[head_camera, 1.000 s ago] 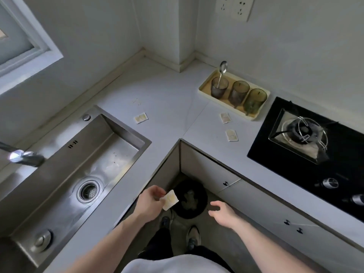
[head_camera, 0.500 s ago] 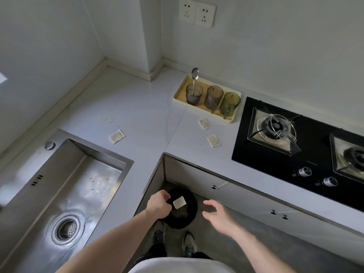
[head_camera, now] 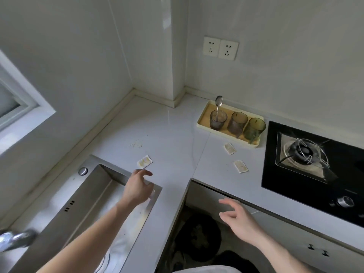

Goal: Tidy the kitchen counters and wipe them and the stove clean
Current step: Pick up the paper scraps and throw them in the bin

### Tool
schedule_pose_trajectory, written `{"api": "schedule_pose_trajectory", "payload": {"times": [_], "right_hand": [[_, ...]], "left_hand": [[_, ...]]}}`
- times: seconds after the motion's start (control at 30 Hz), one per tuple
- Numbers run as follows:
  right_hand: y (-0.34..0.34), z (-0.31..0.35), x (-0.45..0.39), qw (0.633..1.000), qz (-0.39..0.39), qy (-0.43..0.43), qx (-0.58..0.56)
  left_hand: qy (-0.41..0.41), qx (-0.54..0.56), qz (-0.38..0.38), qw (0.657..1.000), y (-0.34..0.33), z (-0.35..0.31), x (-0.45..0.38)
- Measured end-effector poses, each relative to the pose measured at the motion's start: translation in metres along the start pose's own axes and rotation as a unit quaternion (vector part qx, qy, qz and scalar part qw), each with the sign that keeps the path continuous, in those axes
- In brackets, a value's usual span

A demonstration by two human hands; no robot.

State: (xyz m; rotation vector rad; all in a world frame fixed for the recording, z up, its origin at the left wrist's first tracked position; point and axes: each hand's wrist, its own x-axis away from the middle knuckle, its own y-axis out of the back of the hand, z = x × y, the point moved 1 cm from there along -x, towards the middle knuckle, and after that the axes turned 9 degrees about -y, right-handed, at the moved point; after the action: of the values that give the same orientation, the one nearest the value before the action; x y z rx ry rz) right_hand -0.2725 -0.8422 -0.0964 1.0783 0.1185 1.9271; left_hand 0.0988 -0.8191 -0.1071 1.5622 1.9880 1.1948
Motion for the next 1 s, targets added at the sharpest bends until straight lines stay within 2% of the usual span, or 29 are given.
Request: {"api": "schedule_pose_trajectory", "payload": {"times": [0.17, 0.43, 0.7, 0.87, 1.0], "right_hand": [[0.015, 0.032, -0.019, 0.999, -0.016, 0.028, 0.009], [0.064, 0.031, -0.068, 0.997, -0.047, 0.011, 0.064], [0.114, 0.014, -0.115, 0.982, -0.029, -0.028, 0.182], [0.129, -0.001, -0.149, 0.977, -0.005, -0.047, 0.207], [0.134, -0.007, -0.165, 0.974, 0.005, -0.047, 0.222]], "left_hand": [[0.021, -0.094, 0.067, 0.993, -0.007, 0.02, -0.052], [0.074, -0.129, 0.155, 0.977, -0.031, 0.03, -0.089], [0.084, -0.146, 0.134, 0.977, -0.04, 0.023, -0.116], [0.137, -0.14, 0.118, 0.973, -0.039, 0.009, -0.113], [0.092, -0.1, 0.077, 0.988, -0.036, -0.029, -0.091]]}}
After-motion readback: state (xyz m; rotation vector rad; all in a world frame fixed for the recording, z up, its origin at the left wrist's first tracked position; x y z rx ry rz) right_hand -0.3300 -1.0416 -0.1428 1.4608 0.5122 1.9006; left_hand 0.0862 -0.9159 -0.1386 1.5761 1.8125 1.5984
